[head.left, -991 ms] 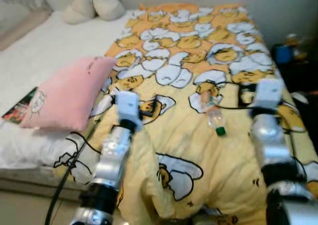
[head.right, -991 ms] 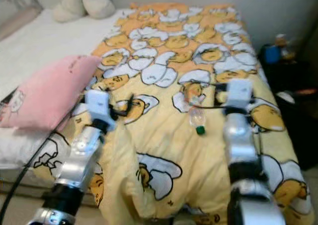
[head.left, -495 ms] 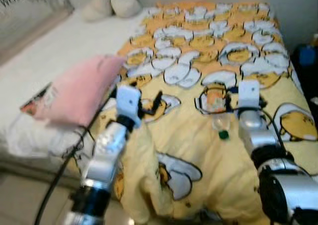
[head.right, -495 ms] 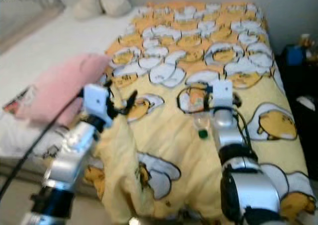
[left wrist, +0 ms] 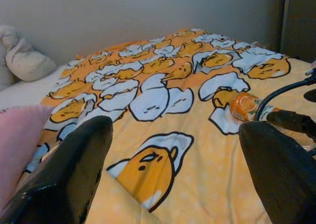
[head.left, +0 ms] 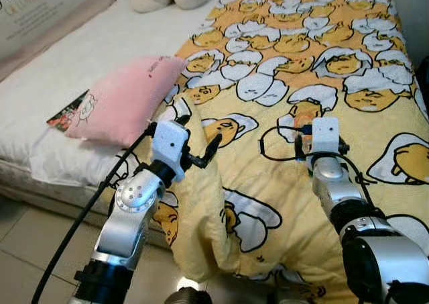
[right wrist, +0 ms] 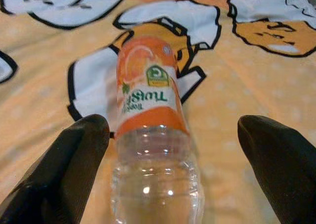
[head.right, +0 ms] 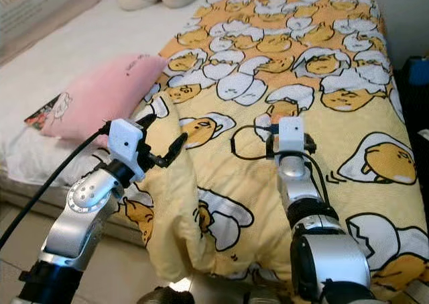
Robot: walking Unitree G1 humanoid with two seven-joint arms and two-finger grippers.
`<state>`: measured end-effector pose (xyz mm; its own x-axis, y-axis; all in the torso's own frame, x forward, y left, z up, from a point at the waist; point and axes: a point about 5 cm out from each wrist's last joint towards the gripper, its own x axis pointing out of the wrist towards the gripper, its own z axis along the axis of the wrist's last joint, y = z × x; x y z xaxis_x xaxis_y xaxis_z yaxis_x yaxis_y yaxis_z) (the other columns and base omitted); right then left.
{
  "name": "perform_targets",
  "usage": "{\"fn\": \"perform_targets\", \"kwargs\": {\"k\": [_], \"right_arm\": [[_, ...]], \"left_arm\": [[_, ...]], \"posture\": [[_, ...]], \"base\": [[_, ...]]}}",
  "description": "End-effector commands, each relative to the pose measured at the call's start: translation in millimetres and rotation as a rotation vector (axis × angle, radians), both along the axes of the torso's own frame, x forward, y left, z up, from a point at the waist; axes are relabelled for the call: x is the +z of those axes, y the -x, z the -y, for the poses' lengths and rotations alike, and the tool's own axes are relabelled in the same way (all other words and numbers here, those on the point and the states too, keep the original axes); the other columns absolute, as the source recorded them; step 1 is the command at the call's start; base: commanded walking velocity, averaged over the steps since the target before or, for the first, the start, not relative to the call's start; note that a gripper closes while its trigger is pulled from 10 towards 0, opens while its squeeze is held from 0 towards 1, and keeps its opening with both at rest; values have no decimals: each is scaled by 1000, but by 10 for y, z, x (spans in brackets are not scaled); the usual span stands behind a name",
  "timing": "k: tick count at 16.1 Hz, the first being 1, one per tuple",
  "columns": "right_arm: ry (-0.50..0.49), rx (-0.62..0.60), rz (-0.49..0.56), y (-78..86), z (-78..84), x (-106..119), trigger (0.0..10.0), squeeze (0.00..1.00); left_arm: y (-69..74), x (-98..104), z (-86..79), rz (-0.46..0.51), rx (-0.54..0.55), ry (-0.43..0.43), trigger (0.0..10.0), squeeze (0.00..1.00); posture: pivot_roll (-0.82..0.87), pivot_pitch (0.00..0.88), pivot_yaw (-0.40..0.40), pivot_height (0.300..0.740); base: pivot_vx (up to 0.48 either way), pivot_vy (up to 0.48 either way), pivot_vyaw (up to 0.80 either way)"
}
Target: Clean up the room
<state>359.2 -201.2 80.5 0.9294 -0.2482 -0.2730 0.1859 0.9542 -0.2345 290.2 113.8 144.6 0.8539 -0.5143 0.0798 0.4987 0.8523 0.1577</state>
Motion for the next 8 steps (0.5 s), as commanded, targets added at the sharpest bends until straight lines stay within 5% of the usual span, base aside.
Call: {"fn": "perform_targets", "kwargs": {"k": [1,5,6,8], "right_arm": [[4,4,-2,-33,-29,35,10000,0],[-56,44,-93,7,-115,-98,10000,0],[-105,29,-141,46,-134,-178,0,192],[-173,21,-162,59,-168,-213,0,196]], "left_arm": [[2,20,-67,2,15,-12,10000,0],[3,25,-194,-31,91,-17,10000,0],[12,26,-176,-28,76,-23,10000,0],[3,28,-173,-26,77,-32,10000,0]], "posture": [[-53,117,149,740],[-26,147,158,740],[-18,148,154,740],[-17,143,149,740]], "base": [[0,0,0],[0,0,0],[0,0,0],[0,0,0]]}}
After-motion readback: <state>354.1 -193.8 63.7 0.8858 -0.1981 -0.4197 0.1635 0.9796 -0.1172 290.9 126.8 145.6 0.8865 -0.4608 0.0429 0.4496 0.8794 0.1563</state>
